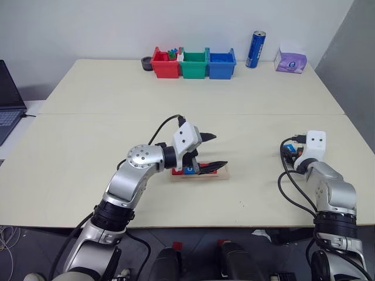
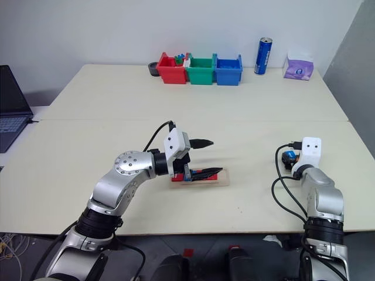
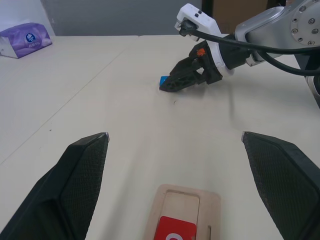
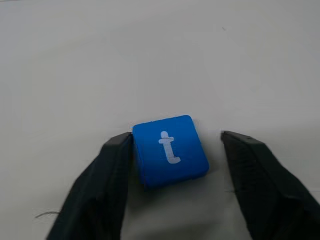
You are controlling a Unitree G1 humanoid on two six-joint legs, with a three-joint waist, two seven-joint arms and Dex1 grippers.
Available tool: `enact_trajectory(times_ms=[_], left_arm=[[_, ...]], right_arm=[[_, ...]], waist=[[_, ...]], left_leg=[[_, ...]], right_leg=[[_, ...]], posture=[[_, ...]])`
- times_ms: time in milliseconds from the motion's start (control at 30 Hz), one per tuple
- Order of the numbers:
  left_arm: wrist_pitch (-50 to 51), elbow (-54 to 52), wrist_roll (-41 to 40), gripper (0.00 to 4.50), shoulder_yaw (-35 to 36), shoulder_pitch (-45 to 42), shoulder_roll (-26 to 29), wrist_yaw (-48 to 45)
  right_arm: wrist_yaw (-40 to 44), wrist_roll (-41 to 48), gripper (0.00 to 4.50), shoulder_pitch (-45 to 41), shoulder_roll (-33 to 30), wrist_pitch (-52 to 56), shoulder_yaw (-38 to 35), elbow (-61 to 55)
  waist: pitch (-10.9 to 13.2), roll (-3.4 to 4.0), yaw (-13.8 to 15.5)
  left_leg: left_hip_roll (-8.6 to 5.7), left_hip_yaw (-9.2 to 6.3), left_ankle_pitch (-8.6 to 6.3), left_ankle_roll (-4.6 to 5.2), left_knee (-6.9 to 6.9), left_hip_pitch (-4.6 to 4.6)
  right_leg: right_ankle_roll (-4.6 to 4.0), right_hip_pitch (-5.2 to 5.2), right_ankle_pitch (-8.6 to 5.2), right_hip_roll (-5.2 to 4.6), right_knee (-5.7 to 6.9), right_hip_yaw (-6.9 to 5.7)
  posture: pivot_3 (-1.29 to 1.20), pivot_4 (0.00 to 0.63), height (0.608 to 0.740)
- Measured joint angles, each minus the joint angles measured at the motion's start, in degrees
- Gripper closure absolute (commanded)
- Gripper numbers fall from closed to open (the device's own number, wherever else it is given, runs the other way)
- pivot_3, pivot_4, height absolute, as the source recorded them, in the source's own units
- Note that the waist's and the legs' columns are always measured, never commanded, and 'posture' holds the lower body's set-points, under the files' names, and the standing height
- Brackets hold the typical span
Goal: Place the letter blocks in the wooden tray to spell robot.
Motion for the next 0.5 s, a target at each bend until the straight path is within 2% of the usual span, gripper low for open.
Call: enact_trajectory(times_ms=[67,233,367,500], left_arm=[[0.0,0.0,0.0,0.0,0.0,0.0,0.0,0.0],[0.0,-0.2,0.0,0.0,0.0,0.0,0.3,-0.5],[-0.2,-2.2,-1.0,0.0,0.2,1.4,4.0,-3.9],[-0.4,-5.4,-3.1,0.0,1.8,6.7,9.4,-8.1]], right_arm=[[-0.4,0.3,3.04,0.0,0.0,0.5,0.0,-0.3],[-0.5,0.3,3.04,1.7,0.3,4.3,1.9,-5.3],[0.3,2.1,3.04,3.7,1.6,12.9,6.3,-14.9],[-1.6,4.2,3.04,4.7,6.5,24.3,11.2,-27.5]], waist=[[0.0,0.0,0.0],[0.0,0.0,0.0],[0.0,0.02,-0.4],[0.0,0.03,-0.8]], left_leg=[[0.0,-0.01,0.0,0.0,0.0,0.0],[0.01,-0.02,0.0,0.0,-0.02,-0.01],[0.07,-0.04,0.0,0.0,-0.06,0.02],[0.14,-0.2,0.0,0.0,-0.08,-0.07]], right_leg=[[0.0,0.0,0.0,0.0,0.0,0.0],[0.0,-0.01,0.0,0.01,-0.01,0.0],[0.0,-0.01,-0.01,0.05,-0.01,0.01],[-0.05,-0.07,-0.05,0.08,-0.01,0.02]], posture=[[0.0,0.15,0.74],[0.0,0.15,0.74],[0.0,0.15,0.74],[0.0,0.15,0.74]])
